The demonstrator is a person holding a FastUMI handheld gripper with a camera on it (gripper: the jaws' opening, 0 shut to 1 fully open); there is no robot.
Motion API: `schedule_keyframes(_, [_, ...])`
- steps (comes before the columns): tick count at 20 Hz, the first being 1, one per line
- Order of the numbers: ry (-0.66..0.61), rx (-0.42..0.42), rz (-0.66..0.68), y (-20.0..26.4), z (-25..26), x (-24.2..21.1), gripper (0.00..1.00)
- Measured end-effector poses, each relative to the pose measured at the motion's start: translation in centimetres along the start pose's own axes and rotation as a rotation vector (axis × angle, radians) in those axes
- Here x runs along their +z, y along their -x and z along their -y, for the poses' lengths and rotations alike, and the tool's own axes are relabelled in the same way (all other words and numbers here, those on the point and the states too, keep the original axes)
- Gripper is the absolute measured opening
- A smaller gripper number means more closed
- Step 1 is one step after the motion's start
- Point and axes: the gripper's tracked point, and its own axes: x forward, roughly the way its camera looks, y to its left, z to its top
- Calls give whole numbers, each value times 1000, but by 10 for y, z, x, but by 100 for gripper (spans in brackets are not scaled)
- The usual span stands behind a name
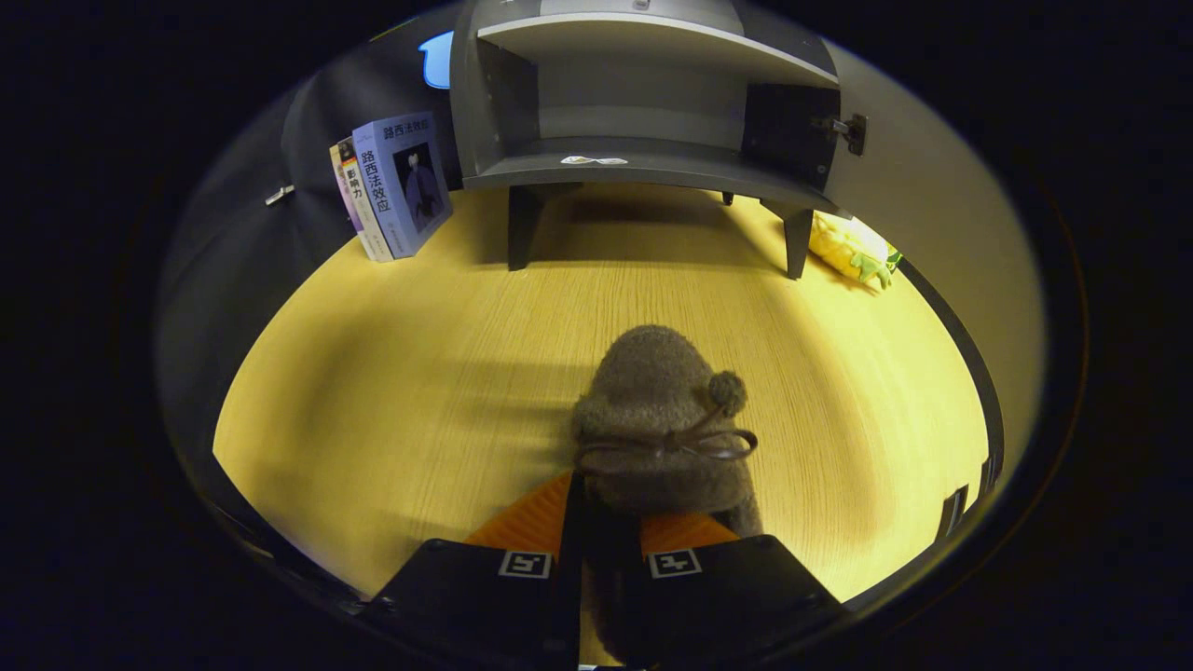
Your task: Open the shoe cabinet door, grab the shoes and put them into the shoe cabinet, then close the shoe cabinet door.
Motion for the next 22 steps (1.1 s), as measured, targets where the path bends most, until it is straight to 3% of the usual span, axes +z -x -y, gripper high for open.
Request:
schedule_keyframes(10, [-9, -24, 83, -35, 8, 32, 20])
schedule_keyframes(11, [-1, -37, 90, -60, 14, 29, 20])
schedule_keyframes(13, [-3, -33, 79, -42, 15, 35, 5])
schedule_keyframes(17, [-21, -38, 45, -27, 22, 41, 5])
schedule_keyframes(22, [-5, -26, 138, 39, 34, 102, 5])
